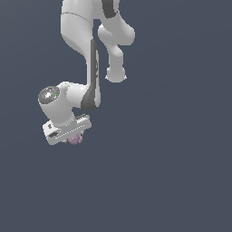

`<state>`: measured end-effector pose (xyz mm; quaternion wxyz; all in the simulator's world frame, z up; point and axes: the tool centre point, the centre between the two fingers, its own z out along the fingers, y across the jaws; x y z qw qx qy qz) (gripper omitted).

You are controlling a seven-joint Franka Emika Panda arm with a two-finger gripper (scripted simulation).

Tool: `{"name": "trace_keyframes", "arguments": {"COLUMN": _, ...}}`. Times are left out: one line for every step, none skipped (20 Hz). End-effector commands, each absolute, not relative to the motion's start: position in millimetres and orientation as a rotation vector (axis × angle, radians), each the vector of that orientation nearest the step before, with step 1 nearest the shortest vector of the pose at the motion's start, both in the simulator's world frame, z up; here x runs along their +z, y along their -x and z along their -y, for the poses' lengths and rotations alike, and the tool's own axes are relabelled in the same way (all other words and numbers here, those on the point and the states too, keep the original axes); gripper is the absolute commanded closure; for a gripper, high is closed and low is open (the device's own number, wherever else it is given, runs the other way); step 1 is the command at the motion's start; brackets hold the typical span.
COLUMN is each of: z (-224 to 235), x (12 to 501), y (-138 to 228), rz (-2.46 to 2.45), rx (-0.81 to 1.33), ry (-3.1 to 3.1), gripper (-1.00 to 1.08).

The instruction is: Pick up the object and move it to a goal position.

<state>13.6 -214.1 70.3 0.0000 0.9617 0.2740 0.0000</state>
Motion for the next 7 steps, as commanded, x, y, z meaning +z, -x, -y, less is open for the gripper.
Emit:
{"name": "trace_keyframes", "arguments": {"z": 220.6, "x": 71.2, "y": -17.2, "rz": -0.863, "rx": 0.0, "ry": -3.021, "gripper": 1.08}}
{"name": "trace_keyframes", "arguments": {"z": 222.4, "x": 71.4, "y": -18.1, "rz": -0.863, "rx": 0.0, "ry": -3.021, "gripper": 1.08}}
{"name": "trace_keyframes", "arguments": {"z": 223.7, "x": 71.6, "y": -18.9, "rz": -0.863, "rx": 0.0, "ry": -3.021, "gripper": 1.08}}
{"name": "trace_keyframes", "arguments": {"z": 224.7, "x": 71.7, "y": -19.5, "rz": -0.863, "rx": 0.0, "ry": -3.021, "gripper": 1.08}}
{"name": "trace_keyframes", "arguments": {"z": 225.2, "x": 71.7, "y": -19.9, "rz": -0.863, "rx": 0.0, "ry": -3.021, "gripper": 1.08}}
{"name": "trace_keyframes", "arguments": {"z": 225.4, "x": 71.8, "y": -20.2, "rz": -0.863, "rx": 0.0, "ry": -3.021, "gripper": 1.08}}
{"name": "trace_keyframes", "arguments": {"z": 225.3, "x": 71.7, "y": -20.3, "rz": -0.863, "rx": 0.0, "ry": -3.021, "gripper": 1.08}}
